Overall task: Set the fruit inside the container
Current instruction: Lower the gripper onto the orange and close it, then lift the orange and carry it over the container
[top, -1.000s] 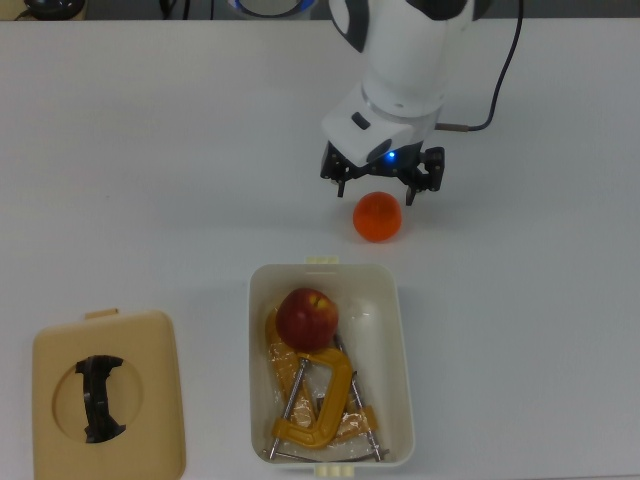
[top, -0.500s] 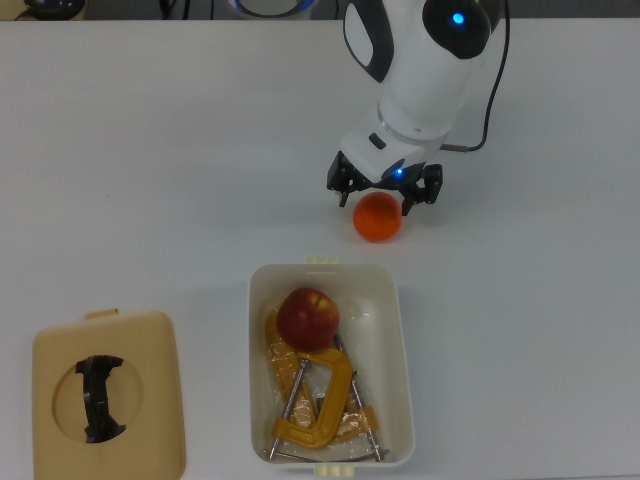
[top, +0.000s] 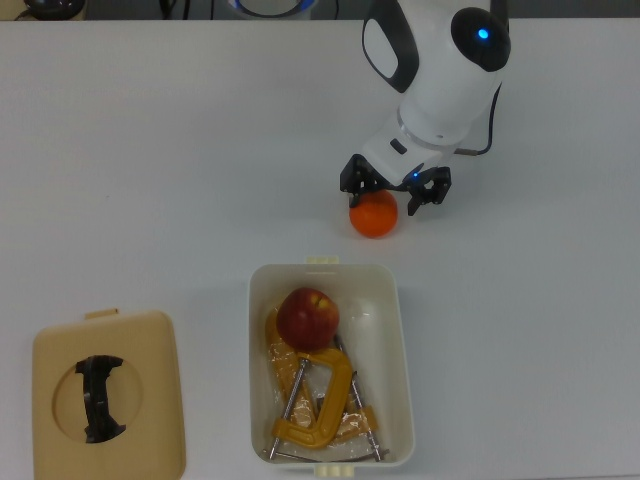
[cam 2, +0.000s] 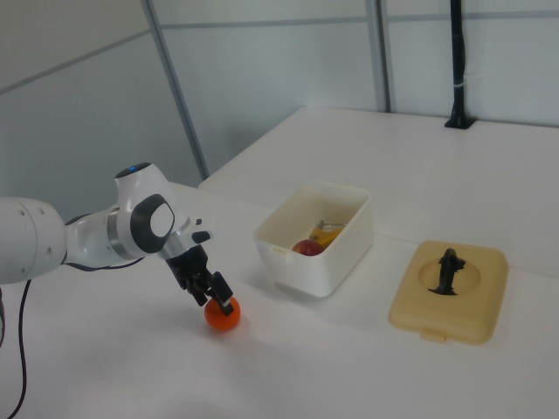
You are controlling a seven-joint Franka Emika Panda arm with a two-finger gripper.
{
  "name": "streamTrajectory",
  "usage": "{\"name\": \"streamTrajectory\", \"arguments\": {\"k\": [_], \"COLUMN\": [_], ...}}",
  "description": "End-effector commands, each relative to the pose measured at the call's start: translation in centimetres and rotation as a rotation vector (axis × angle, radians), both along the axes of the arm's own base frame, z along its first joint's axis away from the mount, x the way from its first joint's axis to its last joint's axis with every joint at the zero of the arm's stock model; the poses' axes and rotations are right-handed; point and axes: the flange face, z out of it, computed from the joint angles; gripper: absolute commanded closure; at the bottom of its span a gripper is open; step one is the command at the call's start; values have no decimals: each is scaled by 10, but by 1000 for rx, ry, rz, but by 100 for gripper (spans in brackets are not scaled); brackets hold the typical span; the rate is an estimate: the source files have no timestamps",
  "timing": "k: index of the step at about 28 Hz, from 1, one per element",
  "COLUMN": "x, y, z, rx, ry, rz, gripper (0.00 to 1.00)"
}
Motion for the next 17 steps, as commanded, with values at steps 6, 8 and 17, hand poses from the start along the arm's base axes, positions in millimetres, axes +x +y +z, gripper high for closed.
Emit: {"name": "streamTrajectory", "arguments": {"k": [6,8,17], "x": [0,3,45], "y": [-1,-5,-45], "z": [-5,3,100], "rx": [-13,-6,124], "ry": [-31,-48,-198], "rz": [-5,-16,-147], "gripper": [100,100,100]}}
